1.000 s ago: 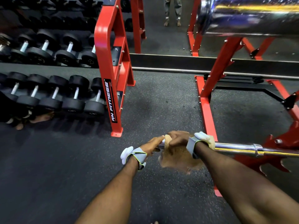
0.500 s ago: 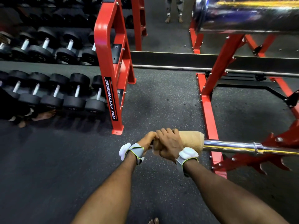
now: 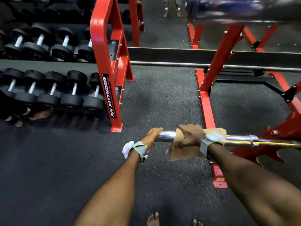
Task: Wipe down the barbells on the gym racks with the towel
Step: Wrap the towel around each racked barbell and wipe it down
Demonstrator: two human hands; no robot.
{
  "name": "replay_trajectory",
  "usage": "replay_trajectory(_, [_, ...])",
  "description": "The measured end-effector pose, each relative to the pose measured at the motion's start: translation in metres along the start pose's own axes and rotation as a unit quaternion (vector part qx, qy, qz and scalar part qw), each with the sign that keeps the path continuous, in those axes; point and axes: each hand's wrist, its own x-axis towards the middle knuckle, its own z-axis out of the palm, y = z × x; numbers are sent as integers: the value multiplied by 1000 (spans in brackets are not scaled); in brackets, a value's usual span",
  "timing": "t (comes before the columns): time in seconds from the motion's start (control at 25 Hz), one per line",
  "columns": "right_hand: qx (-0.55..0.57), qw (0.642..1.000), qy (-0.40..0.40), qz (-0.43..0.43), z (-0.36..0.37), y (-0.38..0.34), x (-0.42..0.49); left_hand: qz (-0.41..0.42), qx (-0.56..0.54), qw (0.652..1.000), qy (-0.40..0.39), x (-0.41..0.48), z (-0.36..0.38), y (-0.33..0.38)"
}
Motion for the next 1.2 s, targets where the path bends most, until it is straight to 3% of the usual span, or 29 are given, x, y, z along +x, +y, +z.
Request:
replay_trajectory(0.32, [-43,998,41,-6,15,-91,31,-3,-34,999,33,4,0,3])
replay_trajectory(0.44, [-49,994,82,-52,17,-90,33,-9,-30,998,51,4,-4,4])
replay_trajectory(0.6, [-23,994,71,-85,18,-35,16,31,1,998,52,4,-4,0])
replay_trajectory(0.68, [-35,995,64,-70,16,-7,1,82,92,987,98,14,-1,1])
replay_trajectory(0.76, [-28,997,57,-40,15,26,-23,127,292,934,163,26,11,8])
replay_trajectory(0.84, [-15,997,71,-5,16,58,-48,168,370,894,190,26,28,17])
replay_trajectory(1.0, [-6,993,90,77,25,118,-97,245,414,855,192,26,81,32])
replay_trajectory(1.2, [7,991,87,99,25,182,-132,230,452,853,125,28,159,44])
